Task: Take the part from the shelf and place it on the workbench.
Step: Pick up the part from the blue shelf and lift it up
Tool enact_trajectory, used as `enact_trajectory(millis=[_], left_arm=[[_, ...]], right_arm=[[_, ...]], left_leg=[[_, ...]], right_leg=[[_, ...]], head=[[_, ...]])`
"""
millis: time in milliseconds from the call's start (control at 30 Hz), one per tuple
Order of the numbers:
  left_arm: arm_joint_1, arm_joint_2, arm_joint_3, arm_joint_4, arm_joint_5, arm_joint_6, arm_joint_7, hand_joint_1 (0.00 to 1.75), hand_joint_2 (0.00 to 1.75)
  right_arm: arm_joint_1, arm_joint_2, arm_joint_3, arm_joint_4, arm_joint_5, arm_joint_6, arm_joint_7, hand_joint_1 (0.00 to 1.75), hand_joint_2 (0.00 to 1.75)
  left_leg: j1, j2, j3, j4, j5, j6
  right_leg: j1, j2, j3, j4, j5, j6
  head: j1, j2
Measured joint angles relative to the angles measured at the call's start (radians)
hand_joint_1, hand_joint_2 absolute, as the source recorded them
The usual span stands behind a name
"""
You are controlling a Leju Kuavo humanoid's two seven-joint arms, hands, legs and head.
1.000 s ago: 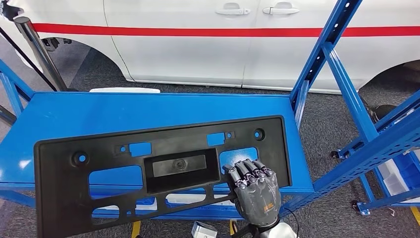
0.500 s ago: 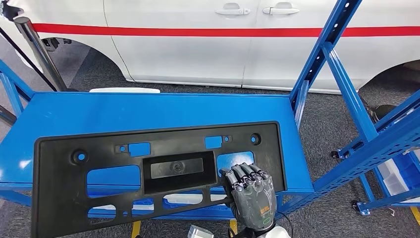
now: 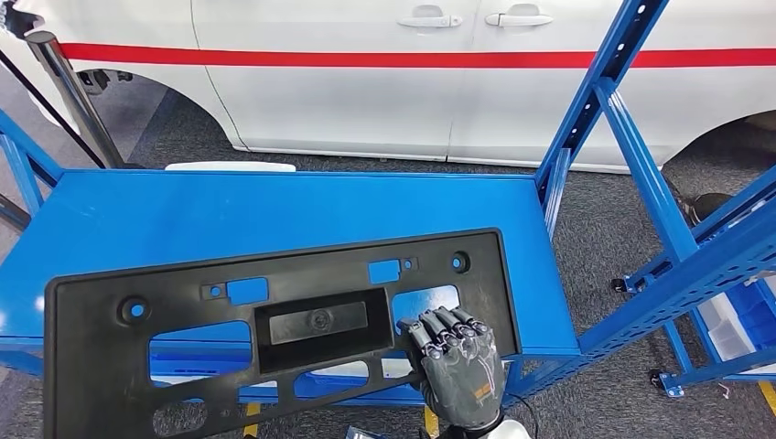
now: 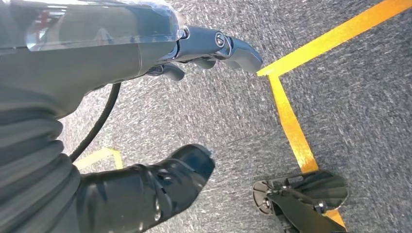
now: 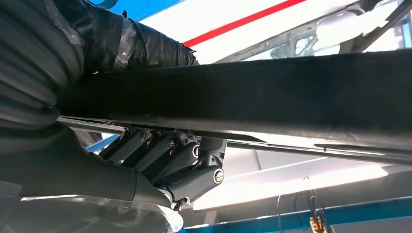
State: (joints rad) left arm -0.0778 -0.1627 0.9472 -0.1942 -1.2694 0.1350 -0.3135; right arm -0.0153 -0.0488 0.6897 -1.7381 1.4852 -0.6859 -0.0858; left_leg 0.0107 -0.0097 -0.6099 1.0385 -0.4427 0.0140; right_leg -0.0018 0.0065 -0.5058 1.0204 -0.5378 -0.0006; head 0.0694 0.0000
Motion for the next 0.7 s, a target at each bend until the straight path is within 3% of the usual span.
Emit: enact_trajectory(millis=[300, 467, 533, 633, 667, 700], left_arm=[[0.0, 0.0, 0.0, 0.0, -0.003, 0.011, 0.015, 0.0, 1.75], [-0.001, 0.0, 0.001, 0.0, -0.003, 0.015, 0.024, 0.0, 1.75], [-0.001, 0.0, 0.001, 0.0, -0.002, 0.016, 0.027, 0.0, 1.75], [-0.002, 0.0, 0.002, 0.0, -0.002, 0.017, 0.028, 0.0, 1.75], [-0.002, 0.0, 0.003, 0.0, -0.002, 0.017, 0.028, 0.0, 1.75], [-0.002, 0.0, 0.003, 0.0, -0.002, 0.017, 0.029, 0.0, 1.75]], right_arm=[[0.016, 0.023, 0.0, 0.023, -0.046, 0.0, -0.048, 1.75, 1.75], [0.017, 0.035, -0.003, 0.033, -0.065, 0.0, -0.071, 1.75, 1.75], [0.017, 0.037, -0.007, 0.036, -0.073, 0.0, -0.078, 1.75, 1.75], [0.019, 0.039, -0.015, 0.047, -0.08, 0.0, -0.086, 1.75, 1.75], [0.021, 0.039, -0.017, 0.051, -0.082, 0.0, -0.087, 1.75, 1.75], [0.023, 0.039, -0.02, 0.055, -0.083, 0.0, -0.089, 1.75, 1.75]], left_leg=[[-0.007, 0.0, -0.001, 0.003, -0.003, 0.004], [-0.005, 0.001, 0.004, -0.007, 0.0, 0.016], [0.002, 0.003, 0.01, -0.021, 0.007, 0.023], [0.003, 0.006, 0.011, -0.024, 0.009, 0.025], [0.004, 0.006, 0.011, -0.023, 0.008, 0.024], [0.005, 0.006, 0.011, -0.021, 0.007, 0.022]], right_leg=[[-0.007, 0.0, 0.0, -0.001, 0.0, 0.002], [-0.01, 0.0, 0.003, -0.002, -0.003, 0.013], [-0.01, -0.001, -0.018, 0.05, -0.038, 0.018], [-0.016, -0.002, -0.111, 0.231, -0.118, 0.024], [-0.019, -0.002, -0.13, 0.263, -0.118, 0.027], [-0.022, -0.002, -0.132, 0.256, -0.098, 0.029]], head=[[0.0, 0.0], [0.0, 0.0], [0.001, 0.0], [0.0, 0.0], [0.0, 0.0], [0.0, 0.0]])
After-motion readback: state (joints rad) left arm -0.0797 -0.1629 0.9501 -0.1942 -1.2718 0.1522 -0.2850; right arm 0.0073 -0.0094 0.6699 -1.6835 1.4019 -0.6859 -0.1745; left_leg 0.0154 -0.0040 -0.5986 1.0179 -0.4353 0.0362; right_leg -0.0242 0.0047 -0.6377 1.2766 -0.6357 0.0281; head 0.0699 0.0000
